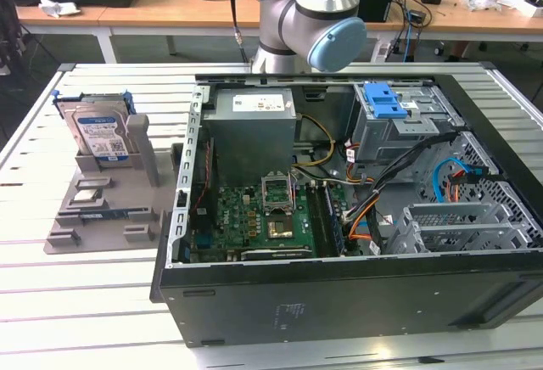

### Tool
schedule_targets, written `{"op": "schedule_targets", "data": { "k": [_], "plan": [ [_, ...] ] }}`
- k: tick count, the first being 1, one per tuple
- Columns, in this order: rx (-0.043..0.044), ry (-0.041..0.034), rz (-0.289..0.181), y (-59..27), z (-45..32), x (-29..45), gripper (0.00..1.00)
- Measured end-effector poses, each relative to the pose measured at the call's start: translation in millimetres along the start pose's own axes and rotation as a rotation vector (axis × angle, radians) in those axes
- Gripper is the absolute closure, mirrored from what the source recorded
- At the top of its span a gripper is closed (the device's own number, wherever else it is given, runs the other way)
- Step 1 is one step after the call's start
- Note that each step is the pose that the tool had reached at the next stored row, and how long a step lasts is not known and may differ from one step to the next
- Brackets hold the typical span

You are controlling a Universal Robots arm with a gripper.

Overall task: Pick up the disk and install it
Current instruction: 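Pick up the disk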

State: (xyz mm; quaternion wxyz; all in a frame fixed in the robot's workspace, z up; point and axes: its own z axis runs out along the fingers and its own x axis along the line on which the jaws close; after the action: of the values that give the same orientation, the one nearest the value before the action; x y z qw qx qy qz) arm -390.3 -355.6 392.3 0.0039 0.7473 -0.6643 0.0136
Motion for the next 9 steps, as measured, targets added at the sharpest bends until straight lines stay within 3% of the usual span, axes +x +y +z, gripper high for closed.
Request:
{"op": "schedule_targets", "data": {
  "k": [2, 4, 9],
  "plan": [
    [0.0, 0.0, 0.0, 0.0, 0.0, 0.0, 0.58],
    [-0.0003, 0.0001, 0.008, 0.0, 0.0, 0.0, 0.58],
    [-0.0025, 0.0012, 0.095, 0.0, 0.4, 0.0, 0.58]
  ]
}}
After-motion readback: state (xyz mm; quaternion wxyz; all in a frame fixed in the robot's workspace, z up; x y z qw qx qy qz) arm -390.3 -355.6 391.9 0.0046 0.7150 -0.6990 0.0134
